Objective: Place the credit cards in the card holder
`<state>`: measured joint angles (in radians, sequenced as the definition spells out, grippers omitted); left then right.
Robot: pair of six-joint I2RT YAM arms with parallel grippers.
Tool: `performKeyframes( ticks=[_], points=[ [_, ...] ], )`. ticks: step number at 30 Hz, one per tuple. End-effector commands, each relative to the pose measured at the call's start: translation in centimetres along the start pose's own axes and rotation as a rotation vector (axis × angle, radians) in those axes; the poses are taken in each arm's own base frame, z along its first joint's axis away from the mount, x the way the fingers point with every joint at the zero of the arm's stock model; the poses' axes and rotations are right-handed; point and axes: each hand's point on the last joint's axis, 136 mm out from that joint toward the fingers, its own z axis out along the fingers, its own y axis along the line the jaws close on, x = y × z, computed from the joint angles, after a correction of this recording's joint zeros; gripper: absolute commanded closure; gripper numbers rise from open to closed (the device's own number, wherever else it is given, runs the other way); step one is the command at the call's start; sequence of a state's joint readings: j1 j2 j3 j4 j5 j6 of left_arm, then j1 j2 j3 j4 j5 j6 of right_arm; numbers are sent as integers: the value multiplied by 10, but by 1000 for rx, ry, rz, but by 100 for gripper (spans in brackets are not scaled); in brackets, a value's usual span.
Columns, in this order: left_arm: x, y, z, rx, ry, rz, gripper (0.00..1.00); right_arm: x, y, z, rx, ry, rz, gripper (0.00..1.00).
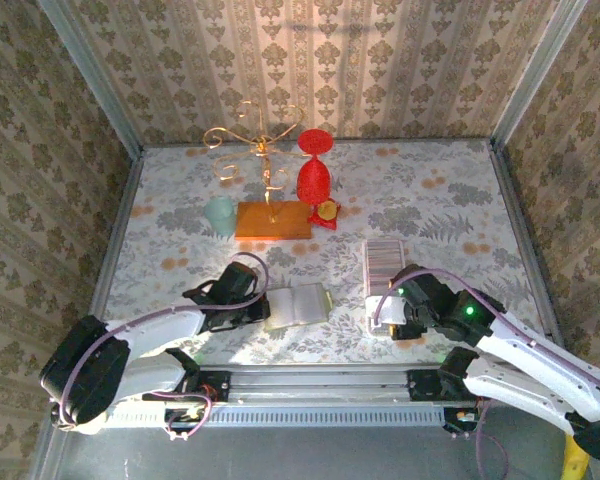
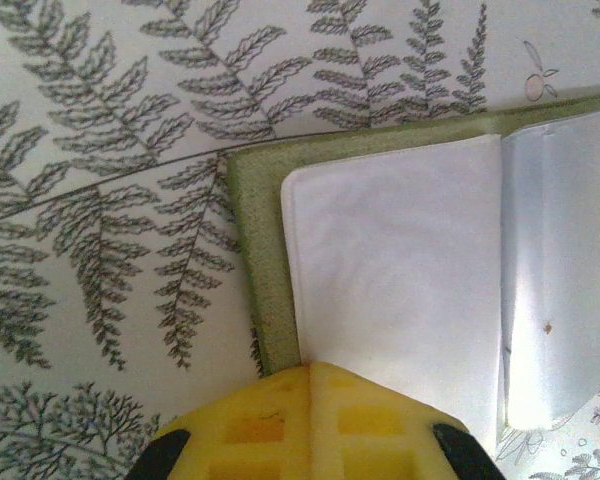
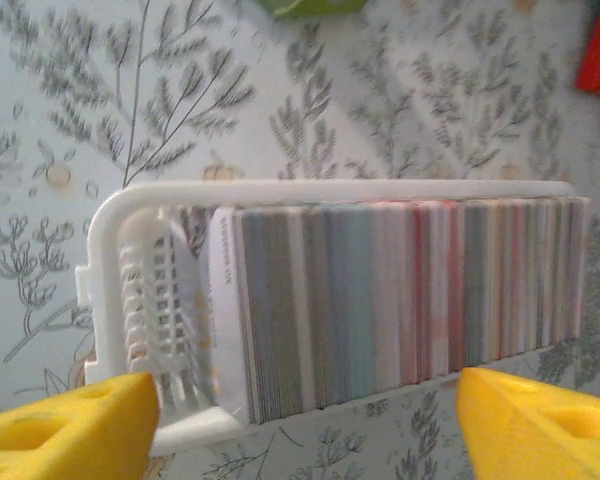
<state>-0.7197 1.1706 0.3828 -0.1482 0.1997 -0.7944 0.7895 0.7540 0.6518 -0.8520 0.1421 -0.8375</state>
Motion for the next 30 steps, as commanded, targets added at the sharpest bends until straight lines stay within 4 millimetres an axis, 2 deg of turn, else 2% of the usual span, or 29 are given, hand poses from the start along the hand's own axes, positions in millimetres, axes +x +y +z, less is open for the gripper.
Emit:
performKeyframes(
  ticks=[1, 4, 8, 13, 20, 30],
  points=[
    [-4, -2, 5, 2, -6, 33, 100, 8, -5, 14, 51, 37, -87, 15],
    [-3, -3, 6, 10, 0, 38, 100, 7, -10, 26, 83, 40, -71, 8],
    [-3, -5, 6, 17, 0, 38, 100, 8, -13, 33, 89, 69, -75, 3],
    [-2, -8, 8, 35, 3, 39, 100, 12, -22, 43, 122, 125, -91, 4],
    [-1, -11, 9, 43, 12, 50, 100, 13, -12, 52, 59, 160, -107, 4],
    [1, -9, 10, 40, 22, 52, 100, 6, -10, 64, 42, 179, -124, 28]
  ],
)
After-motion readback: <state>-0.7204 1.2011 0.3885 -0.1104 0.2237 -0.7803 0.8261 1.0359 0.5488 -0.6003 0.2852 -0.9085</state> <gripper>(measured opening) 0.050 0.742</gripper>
